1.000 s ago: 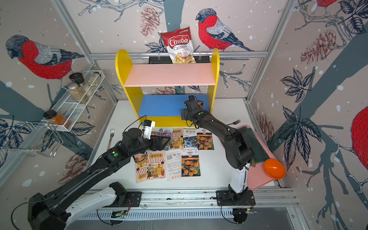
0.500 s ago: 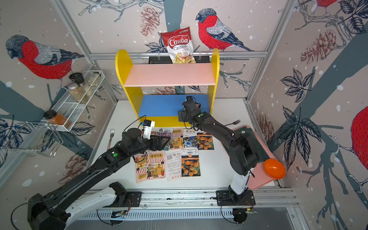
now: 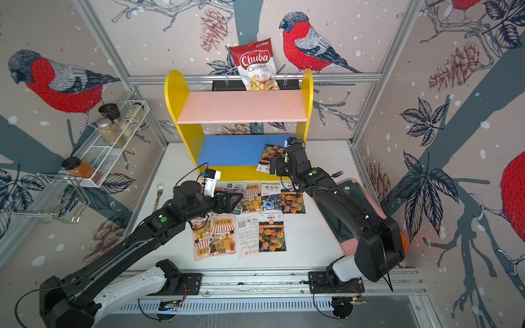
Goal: Take the seed bag off the shelf
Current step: Pick up the seed packet from the shelf.
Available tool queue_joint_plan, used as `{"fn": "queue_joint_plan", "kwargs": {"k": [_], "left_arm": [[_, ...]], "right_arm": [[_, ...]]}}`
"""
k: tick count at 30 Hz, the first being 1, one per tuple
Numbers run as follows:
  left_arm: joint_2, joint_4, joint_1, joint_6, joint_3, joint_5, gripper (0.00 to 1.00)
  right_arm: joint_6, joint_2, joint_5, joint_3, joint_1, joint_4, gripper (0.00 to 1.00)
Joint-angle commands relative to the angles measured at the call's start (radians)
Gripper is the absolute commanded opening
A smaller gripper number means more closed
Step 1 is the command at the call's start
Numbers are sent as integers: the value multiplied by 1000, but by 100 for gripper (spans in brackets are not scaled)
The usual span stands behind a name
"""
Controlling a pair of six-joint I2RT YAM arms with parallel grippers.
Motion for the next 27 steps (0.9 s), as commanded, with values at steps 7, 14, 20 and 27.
{"fn": "queue_joint_plan", "kwargs": {"k": [7, 14, 20, 27], "left_arm": [[-49, -100, 2, 124, 46, 58, 97], [-151, -166, 2, 141, 51, 9, 97], [-221, -215, 3, 145, 57, -31, 97], [-242, -228, 2, 129, 45, -45, 97]], "right_arm": [[164, -153, -318, -275, -121, 210, 100], [259, -112, -581, -388, -203, 424, 92], [349, -22, -667, -420, -224, 593, 83], [415, 59, -678, -402, -229, 703, 68]]}}
